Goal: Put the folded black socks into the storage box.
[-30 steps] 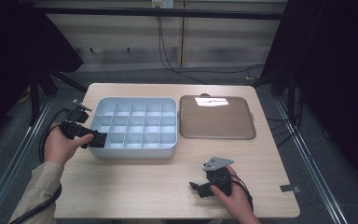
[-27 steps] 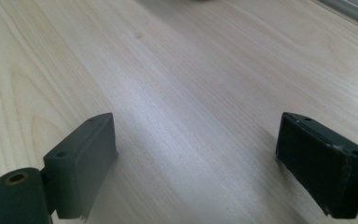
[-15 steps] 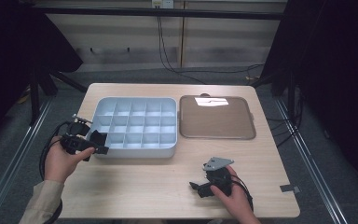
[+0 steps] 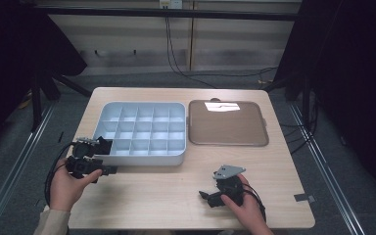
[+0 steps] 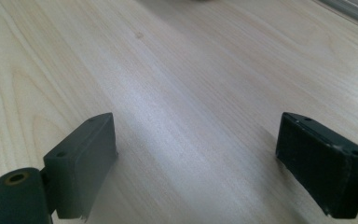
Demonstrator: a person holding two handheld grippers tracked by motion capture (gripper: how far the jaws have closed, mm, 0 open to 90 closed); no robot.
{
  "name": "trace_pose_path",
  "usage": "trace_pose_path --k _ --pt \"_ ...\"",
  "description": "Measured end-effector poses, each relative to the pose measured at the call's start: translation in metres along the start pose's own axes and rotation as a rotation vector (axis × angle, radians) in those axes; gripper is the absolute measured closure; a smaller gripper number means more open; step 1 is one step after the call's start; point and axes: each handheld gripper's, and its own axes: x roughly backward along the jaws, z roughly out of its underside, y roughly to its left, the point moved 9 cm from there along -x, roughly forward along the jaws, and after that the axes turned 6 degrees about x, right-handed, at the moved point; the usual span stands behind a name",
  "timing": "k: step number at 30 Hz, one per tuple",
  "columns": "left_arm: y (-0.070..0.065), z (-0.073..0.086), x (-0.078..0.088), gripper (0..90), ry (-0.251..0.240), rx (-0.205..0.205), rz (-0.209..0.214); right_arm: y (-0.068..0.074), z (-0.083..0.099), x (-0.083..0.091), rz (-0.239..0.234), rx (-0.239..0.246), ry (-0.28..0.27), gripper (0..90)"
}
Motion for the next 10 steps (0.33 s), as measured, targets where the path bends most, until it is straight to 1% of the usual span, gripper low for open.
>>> trace_pose_path --k 3,4,5,8,10 --pt "0.0003 0.0012 -0.0002 30.6 0.000 0.005 0.002 0.0001 0.0001 0.0001 0.000 -0.001 0.001 11.6" --pt "0.0005 0.0009 0.0003 30.6 -0.008 0.010 0.001 0.0006 0.0004 0.0004 -0.001 -0.006 0.005 11.6" --pt "0.0004 0.0009 0.0006 30.0 -0.008 0.010 0.003 -0.0001 0.0000 0.0000 0.001 0.002 0.000 11.6" --pt "0.0003 0.0005 0.0008 29.5 -0.010 0.002 -0.008 0.0005 0.0003 0.0003 0.000 -0.004 0.003 11.6" --pt "0.0000 0.0005 0.0007 29.4 -0.009 0.003 -0.005 0.0001 0.0001 0.0001 0.001 0.003 -0.001 11.6"
